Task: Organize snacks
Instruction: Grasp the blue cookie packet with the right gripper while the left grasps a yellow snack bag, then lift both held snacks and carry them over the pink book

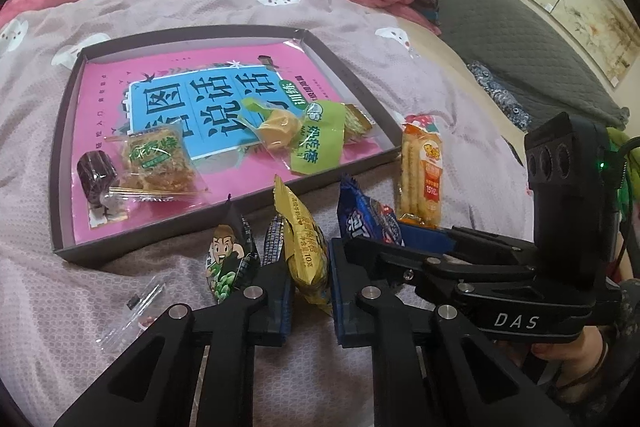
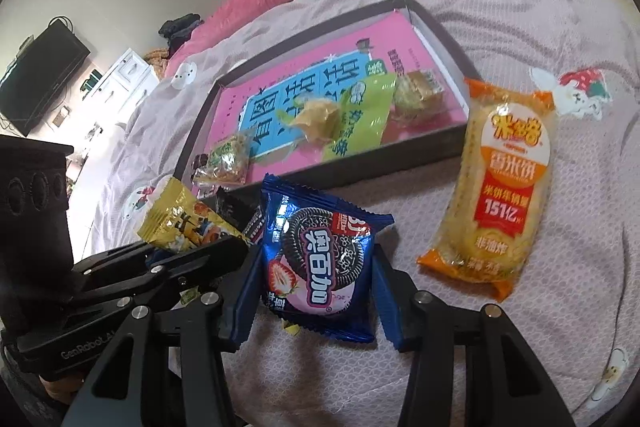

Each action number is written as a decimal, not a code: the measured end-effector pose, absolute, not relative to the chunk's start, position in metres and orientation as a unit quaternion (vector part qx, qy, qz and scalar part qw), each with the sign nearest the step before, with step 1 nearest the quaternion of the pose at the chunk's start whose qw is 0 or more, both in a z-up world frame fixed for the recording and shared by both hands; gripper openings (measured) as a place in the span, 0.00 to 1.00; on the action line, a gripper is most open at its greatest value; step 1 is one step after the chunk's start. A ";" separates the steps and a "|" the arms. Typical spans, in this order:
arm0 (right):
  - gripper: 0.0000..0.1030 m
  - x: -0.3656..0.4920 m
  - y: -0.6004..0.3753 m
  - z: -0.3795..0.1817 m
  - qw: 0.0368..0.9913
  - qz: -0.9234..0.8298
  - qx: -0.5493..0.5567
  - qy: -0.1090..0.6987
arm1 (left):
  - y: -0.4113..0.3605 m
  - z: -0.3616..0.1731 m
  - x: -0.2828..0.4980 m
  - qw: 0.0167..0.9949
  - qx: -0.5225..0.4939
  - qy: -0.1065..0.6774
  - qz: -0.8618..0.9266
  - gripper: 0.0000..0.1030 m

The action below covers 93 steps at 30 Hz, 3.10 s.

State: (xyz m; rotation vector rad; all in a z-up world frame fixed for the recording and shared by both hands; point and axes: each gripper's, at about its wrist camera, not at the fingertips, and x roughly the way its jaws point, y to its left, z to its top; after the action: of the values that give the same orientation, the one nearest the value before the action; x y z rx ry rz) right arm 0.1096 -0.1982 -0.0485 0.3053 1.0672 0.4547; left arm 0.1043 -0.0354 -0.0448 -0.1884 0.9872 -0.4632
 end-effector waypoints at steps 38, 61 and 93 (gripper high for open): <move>0.49 0.098 -0.206 -0.002 0.882 0.213 0.114 0.403 | 0.010 0.026 0.088 0.907 -0.132 0.361 -0.174 0.12; 0.49 0.098 -0.210 0.026 0.920 0.191 0.058 0.337 | 0.038 0.048 0.087 0.933 -0.143 0.303 -0.129 0.12; 0.49 0.134 -0.215 0.029 0.927 0.189 0.052 0.319 | 0.032 0.027 0.130 0.924 -0.179 0.317 -0.118 0.12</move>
State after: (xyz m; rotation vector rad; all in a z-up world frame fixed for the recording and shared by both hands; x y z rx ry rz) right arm 0.1335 -0.2154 0.0293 0.1069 0.6532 0.3864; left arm 0.1300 0.0319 0.0272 -0.3681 0.6498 -0.2423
